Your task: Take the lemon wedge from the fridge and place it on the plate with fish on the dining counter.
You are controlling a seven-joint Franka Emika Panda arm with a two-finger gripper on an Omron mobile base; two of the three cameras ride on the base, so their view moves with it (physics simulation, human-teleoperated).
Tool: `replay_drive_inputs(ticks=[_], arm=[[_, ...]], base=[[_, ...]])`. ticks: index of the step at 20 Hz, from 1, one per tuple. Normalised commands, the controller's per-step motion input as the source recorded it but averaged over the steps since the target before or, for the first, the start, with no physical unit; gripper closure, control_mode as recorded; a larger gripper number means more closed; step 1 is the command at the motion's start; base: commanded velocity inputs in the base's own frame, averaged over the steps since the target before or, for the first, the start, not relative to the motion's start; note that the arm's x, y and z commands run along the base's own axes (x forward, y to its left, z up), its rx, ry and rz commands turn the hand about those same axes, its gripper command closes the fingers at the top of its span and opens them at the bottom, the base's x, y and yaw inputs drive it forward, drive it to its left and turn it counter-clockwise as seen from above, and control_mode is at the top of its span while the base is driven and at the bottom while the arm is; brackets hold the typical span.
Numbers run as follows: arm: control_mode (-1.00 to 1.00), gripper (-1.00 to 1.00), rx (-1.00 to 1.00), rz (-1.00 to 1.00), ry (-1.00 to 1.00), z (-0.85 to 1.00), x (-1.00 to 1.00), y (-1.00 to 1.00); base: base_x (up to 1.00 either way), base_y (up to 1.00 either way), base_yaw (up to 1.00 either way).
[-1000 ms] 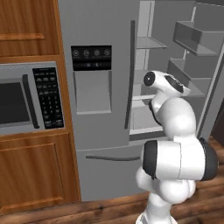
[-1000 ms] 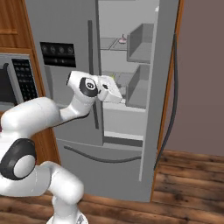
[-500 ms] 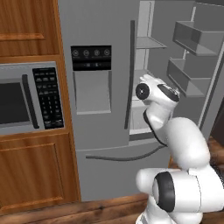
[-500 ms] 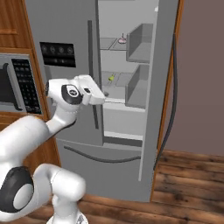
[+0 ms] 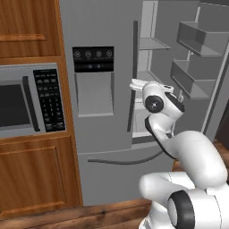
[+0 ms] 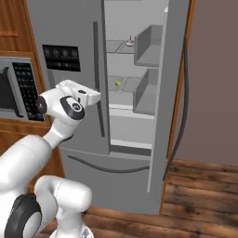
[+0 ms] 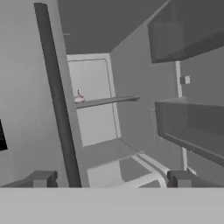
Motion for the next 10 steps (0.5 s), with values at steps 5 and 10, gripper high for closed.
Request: replay_drive_inputs(ticks=[5,10], arm=[[-1.00,-1.00,-0.03,0.00,-0.01,0.00,0.37,0.20],[-1.00,-1.00,-0.01,0.00,0.00,0.00,0.67,0.64]], base=[[0.00,0.00,0.00],[0.00,0.00,0.00]])
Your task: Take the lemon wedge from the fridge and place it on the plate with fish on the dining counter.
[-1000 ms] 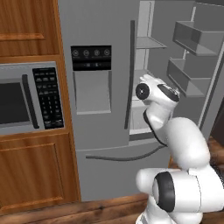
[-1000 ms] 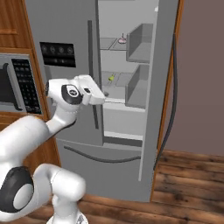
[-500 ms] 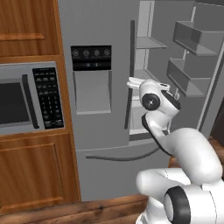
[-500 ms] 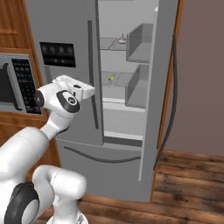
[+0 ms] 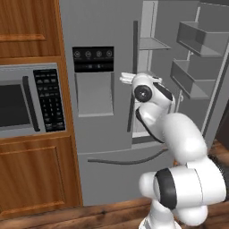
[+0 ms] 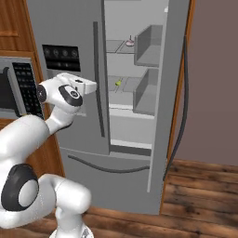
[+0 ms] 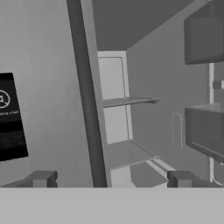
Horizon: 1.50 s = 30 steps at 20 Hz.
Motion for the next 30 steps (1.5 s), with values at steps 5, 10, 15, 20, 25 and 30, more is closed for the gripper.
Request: replay_drive_inputs(ticks=[5,10,15,20,25,30], arm=[[-1.00,-1.00,-0.01,0.00,0.00,0.00,0.55,0.25],[-1.00,-1.00,0.00,0.00,0.00,0.00,0.60,0.00],[-1.00,-1.00,0.00,0.00,0.02,0.00,0.57,-0.15],[-1.00,-1.00,0.00,0.02,0.02,-0.04,0.70,-0.32],[-1.00,-1.00,0.00,0.00,0.01,-0.02,0.73,-0.08],[-1.00,-1.00,0.00,0.00,0.00,-0.03,0.73,0.04]], base=[[0.00,0.00,0.00],[0.00,0.00,0.00],[0.00,0.00,0.00],[0.00,0.00,0.00],[0.00,0.00,0.00],[0.00,0.00,0.00]])
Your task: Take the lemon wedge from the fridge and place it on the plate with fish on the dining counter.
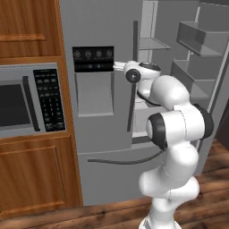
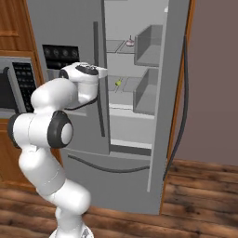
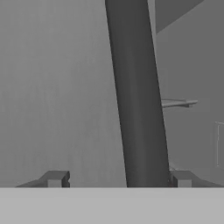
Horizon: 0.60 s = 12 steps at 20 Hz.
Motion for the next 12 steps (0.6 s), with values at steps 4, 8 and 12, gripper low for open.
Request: replay_drive_inputs(ticks=[4,8,12], arm=[[-1.00,1.00,0.00,-0.01,0.03,0.00,0.29,0.00],[-1.00,1.00,0.02,-0.09,0.06,0.00,-0.22,0.36],[-1.00,1.00,0.08,-0.10,-0.05,0.11,-0.84,0.94]], base=[[0.00,0.00,0.00],[0.00,0.00,0.00],[0.00,0.00,0.00]])
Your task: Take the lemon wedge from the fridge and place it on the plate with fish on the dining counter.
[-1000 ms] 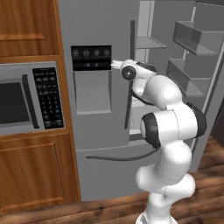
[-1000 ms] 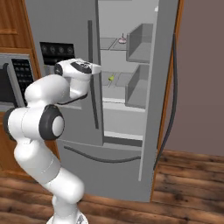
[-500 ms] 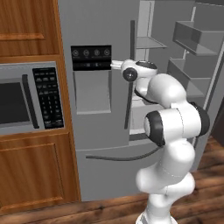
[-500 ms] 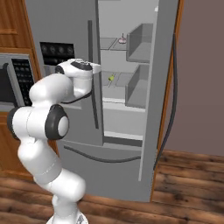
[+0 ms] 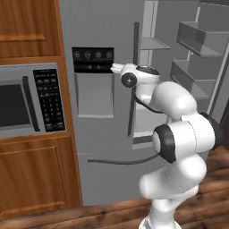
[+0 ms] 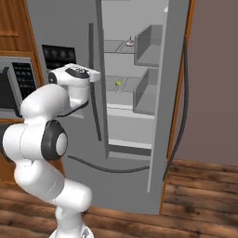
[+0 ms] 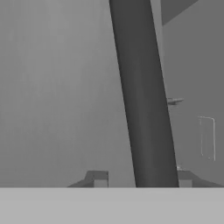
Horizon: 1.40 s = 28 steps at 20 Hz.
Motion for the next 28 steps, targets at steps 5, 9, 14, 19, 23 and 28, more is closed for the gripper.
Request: replay_drive_inputs(ticks=[5,9,14,19,23,28], arm=[[-1.00,1.00,0.01,-0.03,-0.07,0.40,-0.95,1.00],[-1.00,1.00,0.00,0.00,0.00,0.55,-0.97,1.00],[-1.00,1.00,0.00,-0.01,0.00,0.68,-0.85,1.00],[-1.00,-1.00,-0.06,-0.02,0.18,0.48,-0.78,1.00],[-1.00,-1.00,-0.04,0.00,0.39,-0.09,-1.00,0.62],[-1.00,-1.00,0.05,0.00,0.27,-0.10,-1.00,-0.38]], base=[[0.00,0.00,0.00],[0.00,0.00,0.00],[0.00,0.00,0.00],[0.00,0.00,0.00],[0.00,0.00,0.00],[0.00,0.00,0.00]])
